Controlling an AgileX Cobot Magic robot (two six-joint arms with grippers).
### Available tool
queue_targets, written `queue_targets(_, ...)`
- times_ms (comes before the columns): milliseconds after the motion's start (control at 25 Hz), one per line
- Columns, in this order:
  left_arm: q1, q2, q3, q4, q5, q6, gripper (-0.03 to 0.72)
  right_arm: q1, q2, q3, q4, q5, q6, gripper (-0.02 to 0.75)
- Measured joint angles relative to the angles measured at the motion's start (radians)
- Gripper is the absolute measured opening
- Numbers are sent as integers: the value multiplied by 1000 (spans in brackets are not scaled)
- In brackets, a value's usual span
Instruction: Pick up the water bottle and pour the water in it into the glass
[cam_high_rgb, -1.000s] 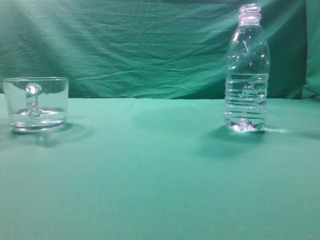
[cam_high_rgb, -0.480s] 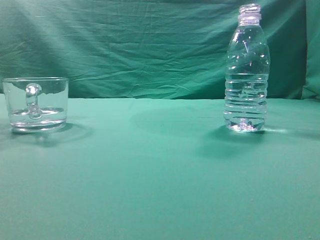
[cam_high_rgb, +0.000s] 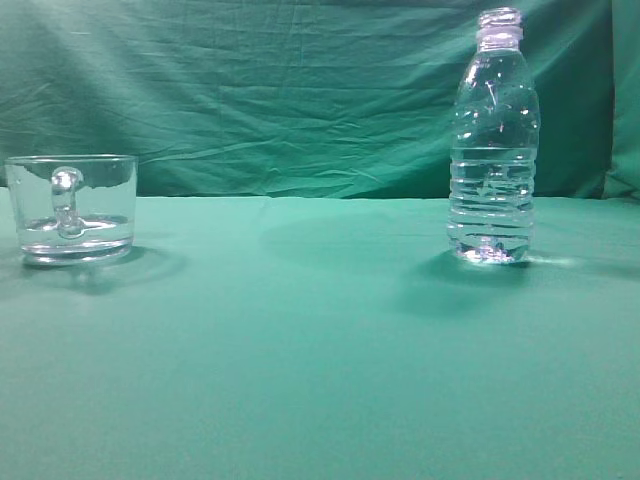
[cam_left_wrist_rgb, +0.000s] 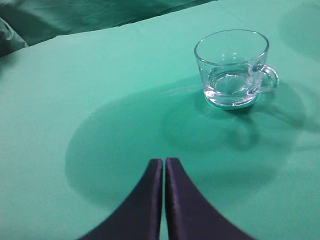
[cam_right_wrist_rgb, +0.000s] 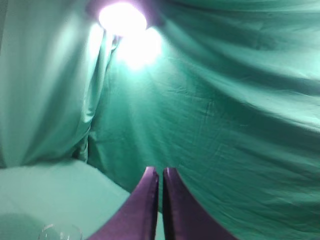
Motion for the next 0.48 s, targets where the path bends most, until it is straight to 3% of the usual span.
queue_targets(120, 0, 0, 0, 0, 0, 0, 0, 0, -52, 0, 18, 80, 69, 0)
queue_targets(240, 0, 0, 0, 0, 0, 0, 0, 0, -61, 2, 211, 182, -105, 0)
queue_targets(360, 0, 0, 0, 0, 0, 0, 0, 0, -65, 28, 574, 273, -525, 0)
queue_targets(480, 0, 0, 0, 0, 0, 0, 0, 0, -80, 63, 1064, 466, -935, 0)
